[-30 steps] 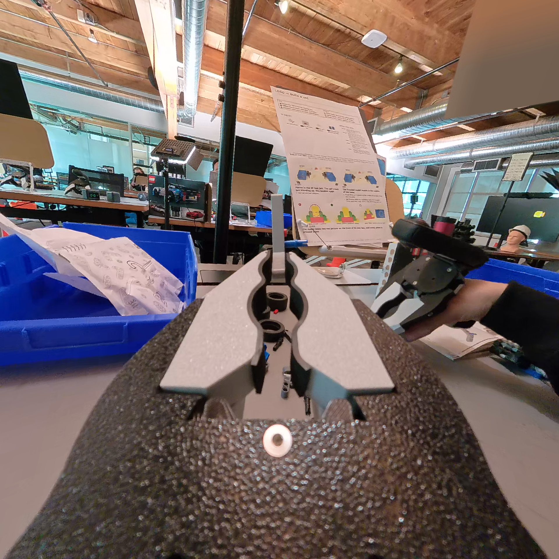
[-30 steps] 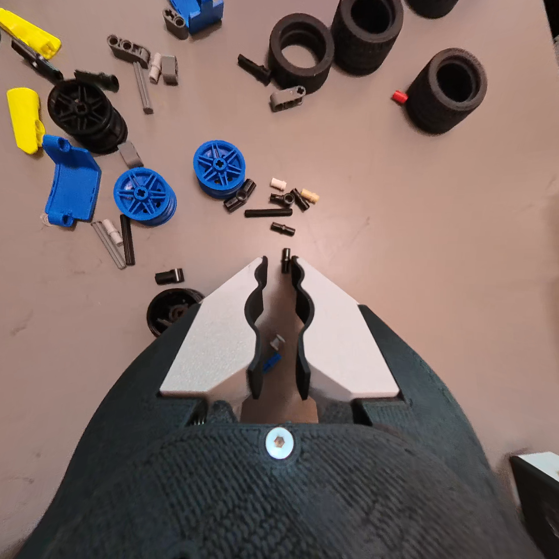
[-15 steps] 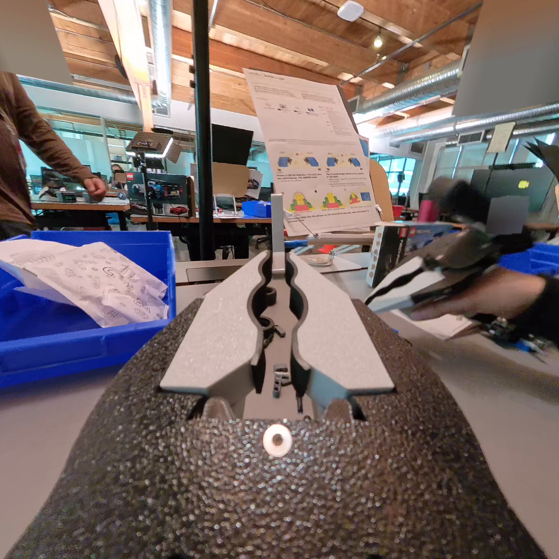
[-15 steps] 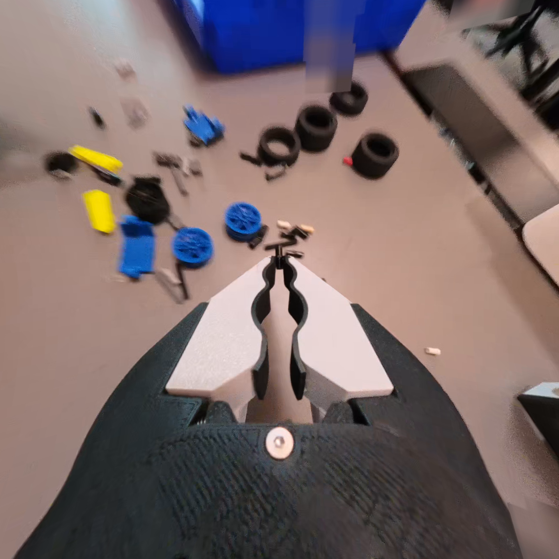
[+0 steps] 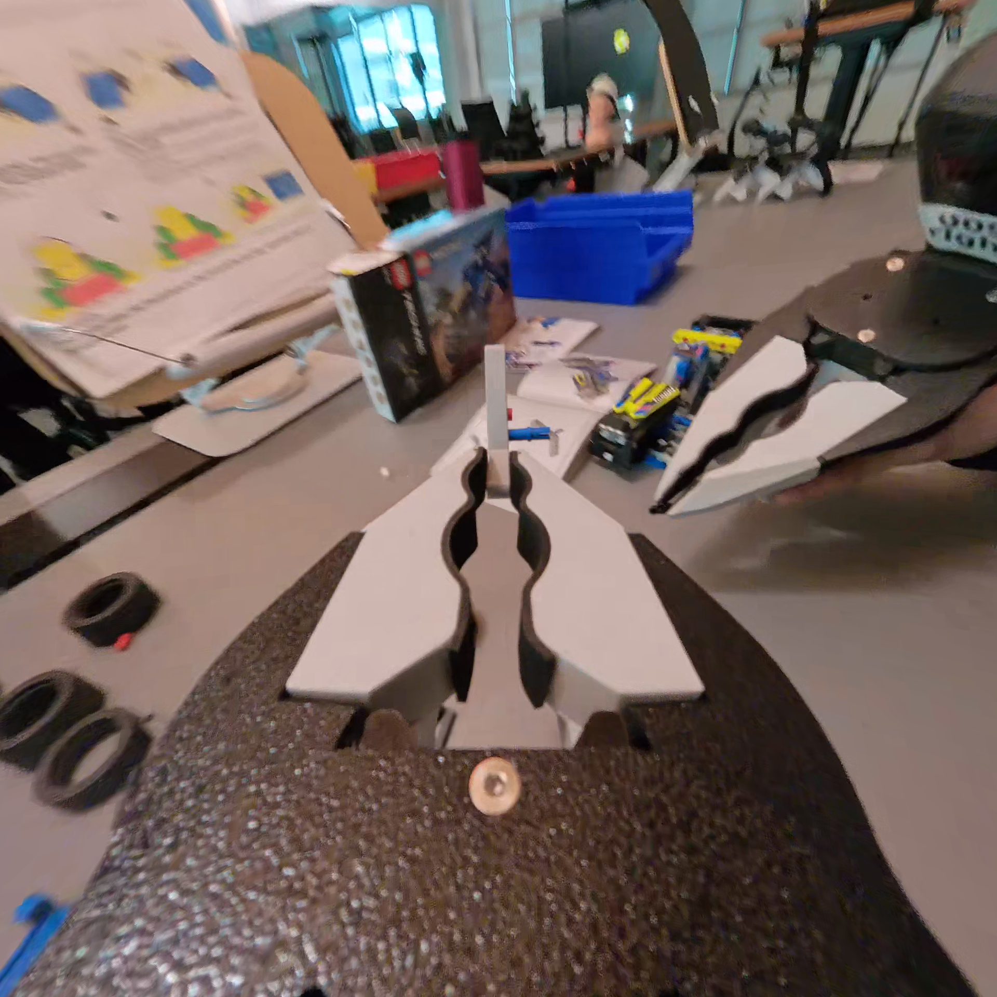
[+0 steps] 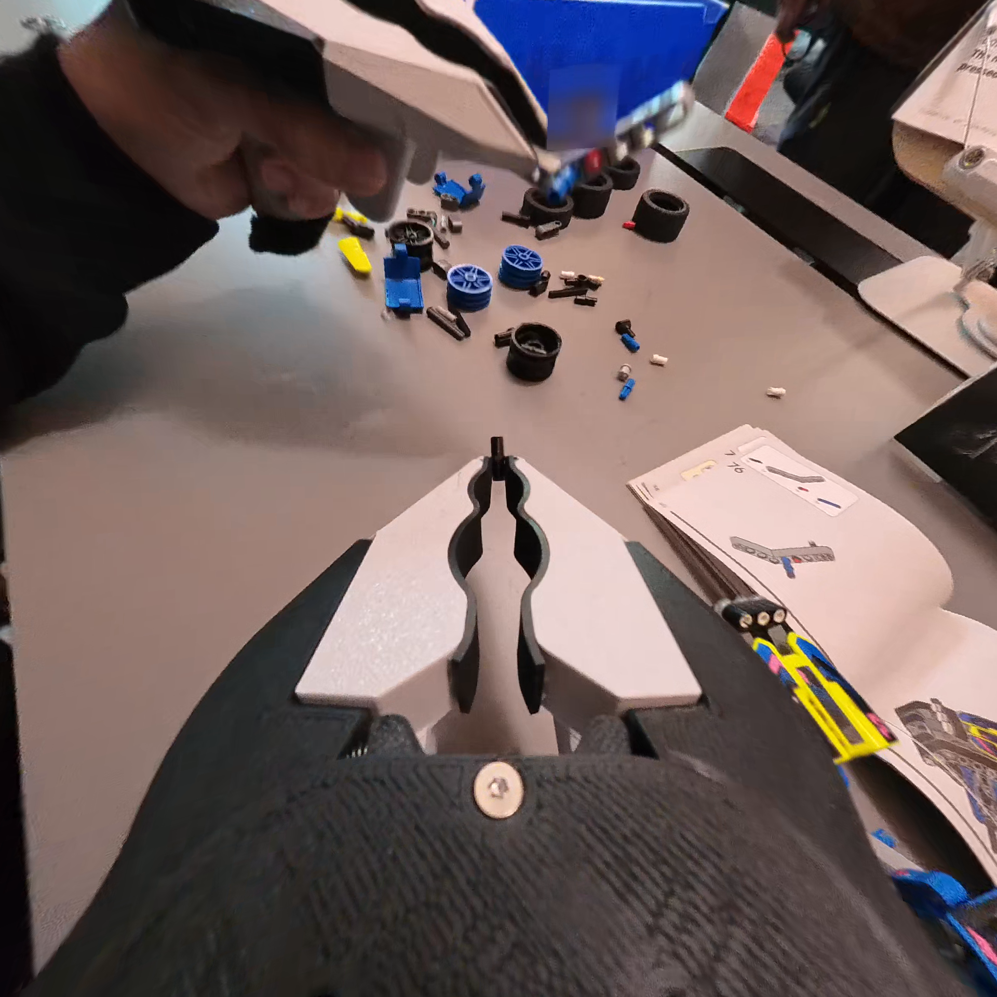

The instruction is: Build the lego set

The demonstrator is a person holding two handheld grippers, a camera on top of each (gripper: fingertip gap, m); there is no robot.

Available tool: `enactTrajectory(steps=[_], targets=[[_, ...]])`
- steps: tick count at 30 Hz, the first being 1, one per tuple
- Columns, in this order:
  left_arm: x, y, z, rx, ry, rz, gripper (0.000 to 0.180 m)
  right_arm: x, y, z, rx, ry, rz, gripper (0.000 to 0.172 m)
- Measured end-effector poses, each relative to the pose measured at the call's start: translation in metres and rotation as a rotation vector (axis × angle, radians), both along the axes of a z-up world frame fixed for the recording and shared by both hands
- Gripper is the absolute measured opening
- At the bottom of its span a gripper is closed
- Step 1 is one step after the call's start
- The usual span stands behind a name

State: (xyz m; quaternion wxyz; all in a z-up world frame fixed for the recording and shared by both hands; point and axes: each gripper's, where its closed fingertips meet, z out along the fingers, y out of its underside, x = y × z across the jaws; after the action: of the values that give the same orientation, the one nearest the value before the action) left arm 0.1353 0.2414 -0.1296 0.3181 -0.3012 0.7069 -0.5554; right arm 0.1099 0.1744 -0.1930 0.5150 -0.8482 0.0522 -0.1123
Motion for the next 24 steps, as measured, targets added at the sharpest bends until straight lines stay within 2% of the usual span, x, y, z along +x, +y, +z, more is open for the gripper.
enactTrajectory(steps=[4,8,11,14,17,22,24], targets=[[0.001,-0.025,-0.024,0.007,0.173,-0.025,0.005,0.006,-0.011,-0.010,-0.024,0.000,0.044,0.003],[0.000,-0.051,-0.038,-0.123,0.277,-0.097,0.005,0.008,-0.019,-0.008,0.025,0.088,0.088,0.003],[-0.004,-0.060,-0.060,-0.150,0.457,-0.104,0.005,0.000,-0.026,-0.015,0.006,0.135,0.123,0.003],[-0.013,-0.066,-0.071,-0.131,0.537,-0.075,0.005,-0.010,-0.029,-0.017,0.005,0.148,0.130,0.003],[-0.021,-0.070,-0.090,0.086,0.469,-0.044,0.005,-0.011,-0.033,-0.016,0.023,0.126,0.113,0.003],[-0.033,-0.073,-0.103,0.538,0.198,0.049,0.005,-0.012,-0.050,-0.006,0.035,0.094,0.094,0.002],[-0.036,-0.073,-0.108,0.644,0.148,0.077,0.005,-0.010,-0.059,-0.007,0.017,0.090,0.067,0.003]])
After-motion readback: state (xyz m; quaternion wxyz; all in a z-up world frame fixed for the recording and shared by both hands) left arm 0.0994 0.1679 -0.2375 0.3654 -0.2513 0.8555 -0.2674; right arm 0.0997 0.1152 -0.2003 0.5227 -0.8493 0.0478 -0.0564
